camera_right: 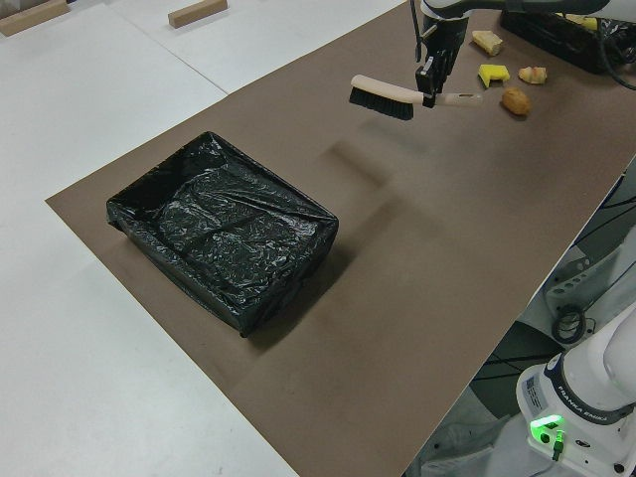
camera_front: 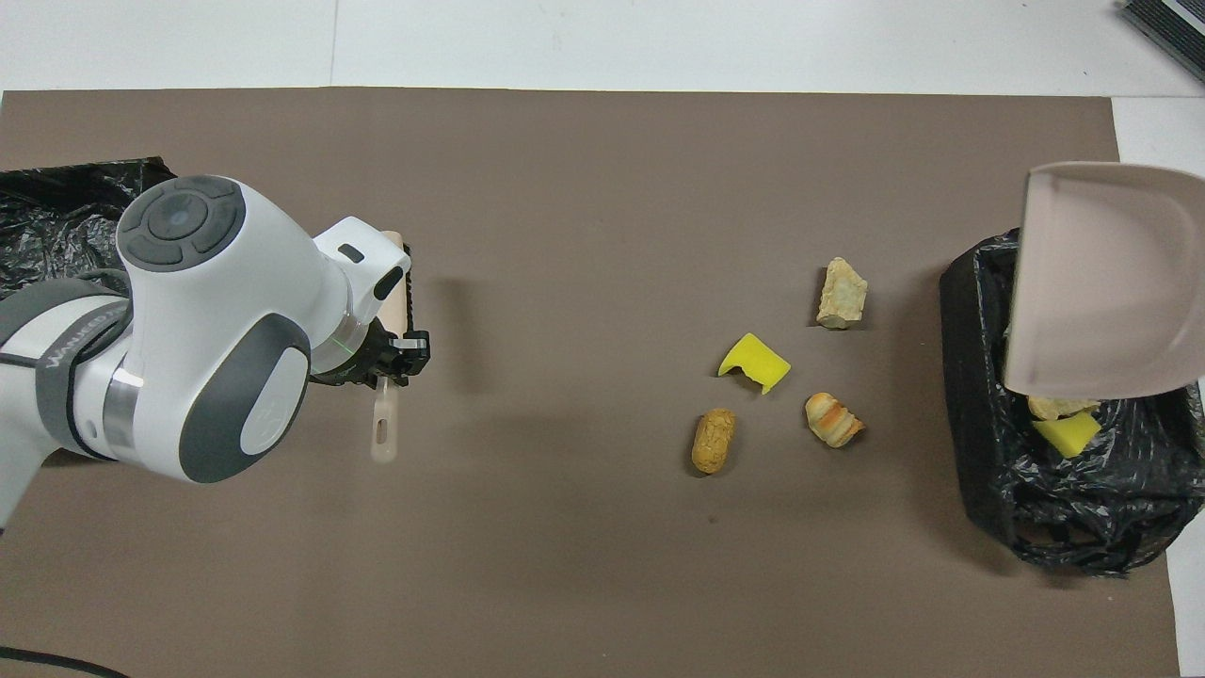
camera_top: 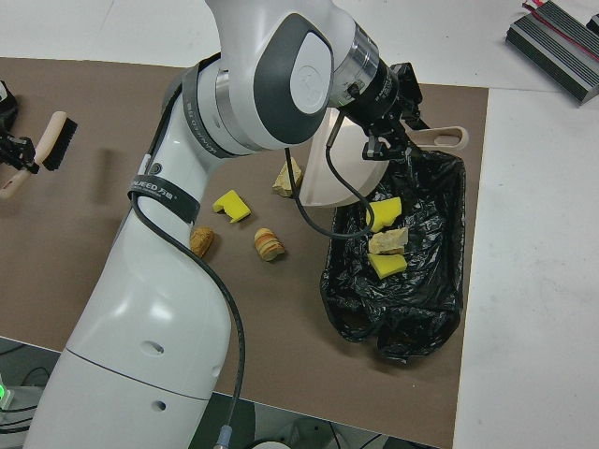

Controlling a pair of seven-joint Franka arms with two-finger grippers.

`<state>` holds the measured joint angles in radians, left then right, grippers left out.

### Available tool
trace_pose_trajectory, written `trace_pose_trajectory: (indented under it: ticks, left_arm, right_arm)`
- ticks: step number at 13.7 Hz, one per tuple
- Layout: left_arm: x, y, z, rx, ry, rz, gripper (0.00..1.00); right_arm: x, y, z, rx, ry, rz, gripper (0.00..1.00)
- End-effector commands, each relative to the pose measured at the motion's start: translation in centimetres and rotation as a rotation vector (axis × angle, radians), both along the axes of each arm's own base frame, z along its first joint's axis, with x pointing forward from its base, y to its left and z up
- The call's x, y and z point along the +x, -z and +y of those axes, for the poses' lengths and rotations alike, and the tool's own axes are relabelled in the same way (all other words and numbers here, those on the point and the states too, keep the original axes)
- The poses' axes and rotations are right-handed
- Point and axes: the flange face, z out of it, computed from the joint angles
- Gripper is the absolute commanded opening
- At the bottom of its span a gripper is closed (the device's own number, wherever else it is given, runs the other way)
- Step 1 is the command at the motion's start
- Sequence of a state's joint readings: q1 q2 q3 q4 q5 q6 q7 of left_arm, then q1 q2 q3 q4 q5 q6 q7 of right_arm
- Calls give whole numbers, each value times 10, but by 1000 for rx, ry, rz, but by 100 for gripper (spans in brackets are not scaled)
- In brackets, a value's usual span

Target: Sweep and dump trash in bin

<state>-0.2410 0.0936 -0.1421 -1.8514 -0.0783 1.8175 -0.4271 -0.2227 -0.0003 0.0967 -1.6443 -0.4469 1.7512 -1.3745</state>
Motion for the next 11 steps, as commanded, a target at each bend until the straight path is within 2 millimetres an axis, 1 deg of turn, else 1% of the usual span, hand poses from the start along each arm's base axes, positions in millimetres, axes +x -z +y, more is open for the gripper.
trace_pose_trajectory:
  ticks: [1, 2, 3, 4, 5, 6, 8, 9, 10, 11]
  left_arm:
    - [-2, -1, 3, 12, -2, -6, 0]
    - [-3, -1, 4, 13, 0, -4, 0]
    - [-8, 2, 3, 18, 3, 6, 0]
    - [-24, 10, -2, 28, 26, 21, 0]
    - [-43, 15, -12, 31, 53, 8, 0]
    - [-60, 22, -22, 35, 63, -3, 0]
    - [-85, 34, -23, 48, 82, 7, 0]
    - [-102, 39, -28, 52, 105, 0, 0]
    - [-119, 47, -28, 52, 117, -19, 0]
    - [-136, 52, -32, 51, 134, -34, 0]
  right_arm:
    - [1, 9, 68, 121, 167, -48, 0]
    - [2, 16, 109, 132, 249, -70, 0]
    - [1, 27, 148, 182, 354, -79, 0]
    - [3, 43, 179, 240, 477, -78, 0]
    - [4, 60, 206, 264, 568, -79, 0]
    - [4, 74, 238, 275, 623, -77, 0]
    - [1, 105, 294, 297, 770, -66, 0]
    - [2, 120, 317, 311, 843, -74, 0]
    - [2, 130, 332, 326, 917, -74, 0]
    - [5, 140, 337, 340, 977, -59, 0]
